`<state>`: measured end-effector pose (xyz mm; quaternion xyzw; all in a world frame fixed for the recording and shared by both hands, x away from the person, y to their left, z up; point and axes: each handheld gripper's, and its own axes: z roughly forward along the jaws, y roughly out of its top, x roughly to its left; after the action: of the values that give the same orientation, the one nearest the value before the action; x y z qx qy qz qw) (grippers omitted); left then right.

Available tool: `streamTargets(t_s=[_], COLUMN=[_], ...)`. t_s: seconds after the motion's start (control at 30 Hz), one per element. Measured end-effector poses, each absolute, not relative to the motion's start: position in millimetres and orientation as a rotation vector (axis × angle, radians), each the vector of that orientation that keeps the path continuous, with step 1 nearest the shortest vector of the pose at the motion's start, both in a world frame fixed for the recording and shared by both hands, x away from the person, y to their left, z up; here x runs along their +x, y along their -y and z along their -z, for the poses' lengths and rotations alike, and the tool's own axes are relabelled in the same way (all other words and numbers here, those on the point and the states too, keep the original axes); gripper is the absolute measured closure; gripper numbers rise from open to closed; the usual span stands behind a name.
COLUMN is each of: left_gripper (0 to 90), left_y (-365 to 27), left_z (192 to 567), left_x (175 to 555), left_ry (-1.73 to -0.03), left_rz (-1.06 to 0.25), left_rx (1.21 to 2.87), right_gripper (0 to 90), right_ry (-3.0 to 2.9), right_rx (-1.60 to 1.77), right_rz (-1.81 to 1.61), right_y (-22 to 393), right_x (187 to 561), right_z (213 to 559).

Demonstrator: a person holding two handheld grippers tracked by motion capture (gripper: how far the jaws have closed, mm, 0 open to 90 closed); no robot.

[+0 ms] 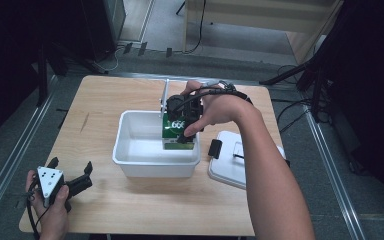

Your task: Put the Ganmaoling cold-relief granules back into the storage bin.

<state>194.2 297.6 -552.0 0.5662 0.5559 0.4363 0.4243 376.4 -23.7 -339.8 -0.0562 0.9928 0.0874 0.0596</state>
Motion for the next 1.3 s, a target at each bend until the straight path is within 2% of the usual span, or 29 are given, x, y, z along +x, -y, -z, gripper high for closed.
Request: streamTargets(t_s=[1.3], left_gripper=[0.0], left_y=[-297.5], left_z=[552.1], left_x=[194.3], left_ry=[-1.391], left_rz=[-1.091], left_rx=[1.415], right_gripper=[16.4], right_ry=[-2.998], right_rx=[-0.180], right_rz=[-0.250], right_y=[29.2], right_x=[385.9], right_z=[390.0])
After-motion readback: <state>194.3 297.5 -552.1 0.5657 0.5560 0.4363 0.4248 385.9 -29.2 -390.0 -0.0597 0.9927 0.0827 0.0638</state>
